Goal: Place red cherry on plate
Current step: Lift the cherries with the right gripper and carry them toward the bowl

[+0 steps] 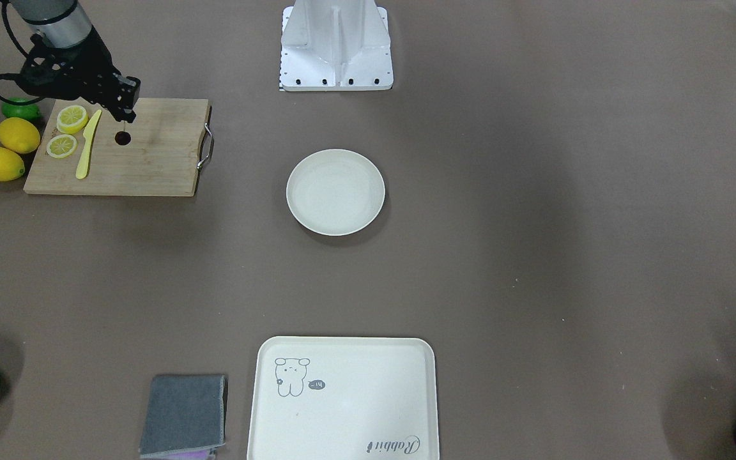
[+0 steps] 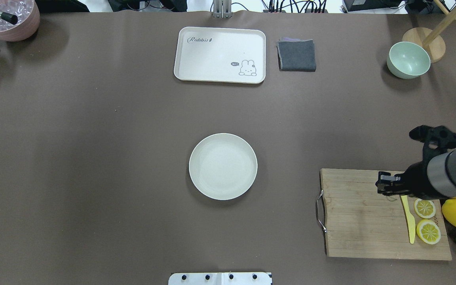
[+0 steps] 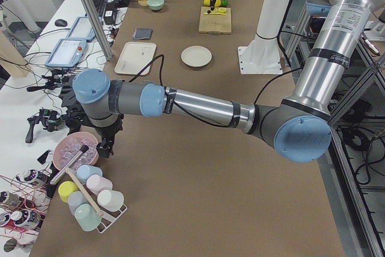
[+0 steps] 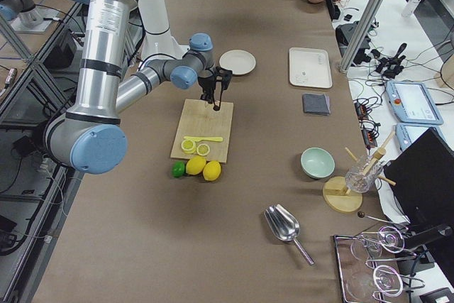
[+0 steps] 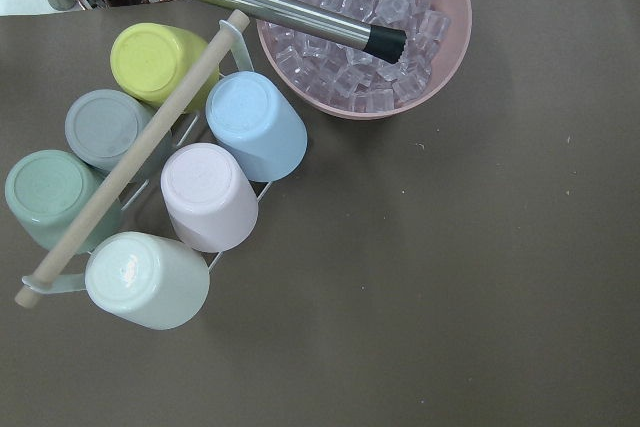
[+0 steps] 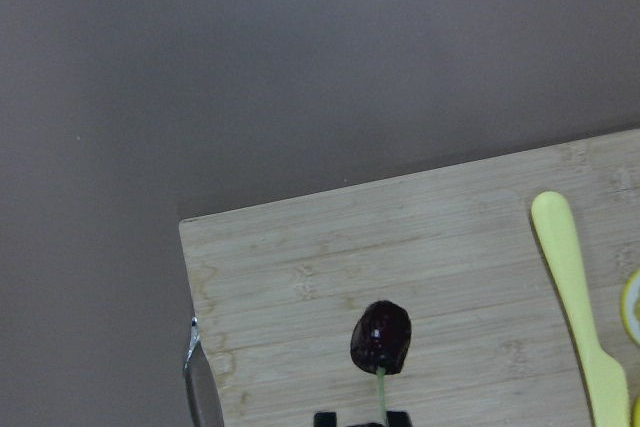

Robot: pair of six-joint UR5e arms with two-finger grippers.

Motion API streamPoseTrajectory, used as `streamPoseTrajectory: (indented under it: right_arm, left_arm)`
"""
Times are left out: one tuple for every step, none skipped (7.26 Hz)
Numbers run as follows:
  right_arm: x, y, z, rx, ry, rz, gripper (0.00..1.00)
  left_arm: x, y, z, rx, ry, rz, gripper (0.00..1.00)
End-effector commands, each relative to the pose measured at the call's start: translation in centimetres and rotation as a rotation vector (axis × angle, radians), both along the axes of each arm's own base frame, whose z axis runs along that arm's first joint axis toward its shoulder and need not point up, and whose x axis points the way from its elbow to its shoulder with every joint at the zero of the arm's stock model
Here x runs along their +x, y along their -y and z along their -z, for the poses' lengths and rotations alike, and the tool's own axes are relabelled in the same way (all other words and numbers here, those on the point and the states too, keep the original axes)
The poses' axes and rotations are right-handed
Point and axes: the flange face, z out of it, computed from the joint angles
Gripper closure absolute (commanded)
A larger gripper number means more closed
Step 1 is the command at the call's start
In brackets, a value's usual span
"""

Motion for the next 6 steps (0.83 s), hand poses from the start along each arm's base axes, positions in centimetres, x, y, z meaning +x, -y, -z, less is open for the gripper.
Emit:
streamPoseTrajectory:
  right_arm:
    - [7.3,2.7,3.7,-0.015,0.068,0.019,1.0]
    - [7.9,4.2,5.6,-0.024,0.077,0.017,1.0]
    - [6.9,6.0,9.2,-0.045,0.058,0.009,1.0]
    - [5.4,7.3,13.8,-0.066,0.023,0.009,1.0]
    - [2.7,7.3,17.7,-0.047,-0.04,0.028,1.0]
    - [-0.7,7.0,19.4,0.01,-0.101,0.046,1.0]
  left_arm:
    - [-0.1,-0.1,0.2,0.005,-0.001,0.002,0.02]
    - [0.0,-0.4,0.9,0.018,0.001,0.002,0.02]
    - [0.4,-0.6,0.8,0.017,0.0,-0.003,0.02]
    - [0.7,-0.4,0.8,0.014,0.0,-0.008,0.02]
    - [0.8,-0.3,0.8,0.012,-0.001,-0.009,0.02]
    - [0.8,-0.3,0.8,0.01,-0.001,-0.009,0.02]
